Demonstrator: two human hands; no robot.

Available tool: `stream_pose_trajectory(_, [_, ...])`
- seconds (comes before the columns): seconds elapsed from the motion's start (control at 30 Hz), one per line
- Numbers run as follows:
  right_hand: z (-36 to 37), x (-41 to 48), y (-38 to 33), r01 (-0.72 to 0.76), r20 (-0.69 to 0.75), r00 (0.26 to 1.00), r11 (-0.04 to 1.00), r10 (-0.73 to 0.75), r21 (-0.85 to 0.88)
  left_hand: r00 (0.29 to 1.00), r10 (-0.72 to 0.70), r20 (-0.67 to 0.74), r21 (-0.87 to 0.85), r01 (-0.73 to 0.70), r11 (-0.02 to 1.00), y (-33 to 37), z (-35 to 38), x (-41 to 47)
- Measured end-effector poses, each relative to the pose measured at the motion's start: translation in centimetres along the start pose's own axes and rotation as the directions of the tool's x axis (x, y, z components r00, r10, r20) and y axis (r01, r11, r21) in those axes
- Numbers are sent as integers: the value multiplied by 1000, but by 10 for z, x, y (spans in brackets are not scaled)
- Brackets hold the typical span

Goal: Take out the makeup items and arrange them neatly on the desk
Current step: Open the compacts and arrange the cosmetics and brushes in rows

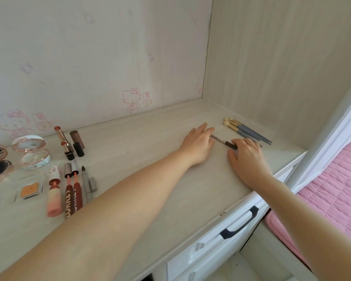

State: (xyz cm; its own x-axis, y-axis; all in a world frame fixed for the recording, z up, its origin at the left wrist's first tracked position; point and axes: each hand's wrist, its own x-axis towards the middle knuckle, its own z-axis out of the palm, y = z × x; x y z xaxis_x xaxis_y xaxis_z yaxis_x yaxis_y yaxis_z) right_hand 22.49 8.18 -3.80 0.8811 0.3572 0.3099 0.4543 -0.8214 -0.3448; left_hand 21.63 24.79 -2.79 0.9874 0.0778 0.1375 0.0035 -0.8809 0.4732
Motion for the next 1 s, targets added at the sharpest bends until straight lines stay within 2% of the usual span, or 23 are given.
stream_pose_trajectory(0.17, [2,2,2,13,-20,1000,1000,-13,-15,995,35,94,168,-50,985,-10,-3,10])
stream_pose_trajectory(0.4, [2,1,1,16,-31,999,1000,-16,-7,987,147,60,259,-157,953,-11,-13,13])
stream_pose_trajectory(0.57, [3,1,3,34,-53,998,999,-34,-13,963,171,208,322,-233,918,-5,-12,22])
stream_pose_trajectory(0.8, [0,-2,1,35,-62,998,999,-34,16,981,181,76,300,-195,934,-17,-18,15])
stream_pose_trajectory(1.0, [-2,-4,-2,71,-7,997,997,-72,-29,979,205,-13,186,-199,962,-25,-24,-4])
